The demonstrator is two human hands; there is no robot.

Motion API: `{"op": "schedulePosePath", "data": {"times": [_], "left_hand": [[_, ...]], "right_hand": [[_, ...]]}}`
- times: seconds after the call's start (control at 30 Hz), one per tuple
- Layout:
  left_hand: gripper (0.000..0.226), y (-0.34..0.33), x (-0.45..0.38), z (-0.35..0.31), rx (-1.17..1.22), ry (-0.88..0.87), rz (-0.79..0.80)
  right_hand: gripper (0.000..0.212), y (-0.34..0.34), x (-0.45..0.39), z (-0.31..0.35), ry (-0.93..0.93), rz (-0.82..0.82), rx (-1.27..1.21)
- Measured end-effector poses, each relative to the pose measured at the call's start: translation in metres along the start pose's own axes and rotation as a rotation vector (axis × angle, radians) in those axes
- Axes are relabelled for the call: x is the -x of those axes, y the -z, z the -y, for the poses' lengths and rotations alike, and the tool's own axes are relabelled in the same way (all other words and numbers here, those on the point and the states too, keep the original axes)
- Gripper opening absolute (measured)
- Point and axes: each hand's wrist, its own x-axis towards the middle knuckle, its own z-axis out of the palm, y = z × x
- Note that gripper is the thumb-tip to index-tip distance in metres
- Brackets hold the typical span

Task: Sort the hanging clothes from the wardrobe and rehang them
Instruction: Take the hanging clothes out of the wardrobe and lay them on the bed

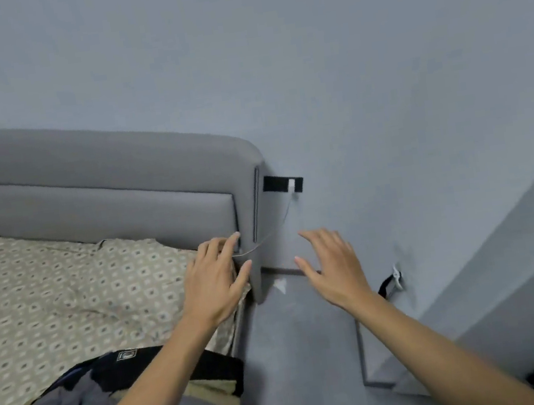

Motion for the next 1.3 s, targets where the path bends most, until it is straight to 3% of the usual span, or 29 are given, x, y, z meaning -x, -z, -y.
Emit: {"op": "schedulePosePath", "data": {"times": [0.37, 0.6, 0.87, 1.3], "left_hand": [[0.061, -0.080, -0.087, -0.190, 0.177, -0.457, 0.111], [0.062, -0.114, -0.104, -0.285, 0.329, -0.731, 0.205], [0.062, -0.130, -0.075, -0.397, 0.428, -1.015, 0.270], [0.062, -0.158, -0.019, -0.564, 0.452, -1.112, 0.296]], "right_hand": [[0.053, 0.101, 0.082, -0.135, -0.358, -0.255, 0.133], [0.051, 0.146, 0.148, -0.165, -0.636, -0.436, 0.240], [0.051, 0.206, 0.233, -0.192, -0.829, -0.514, 0.375], [0.058, 0.299, 0.363, -0.278, -0.930, -0.583, 0.418]]}}
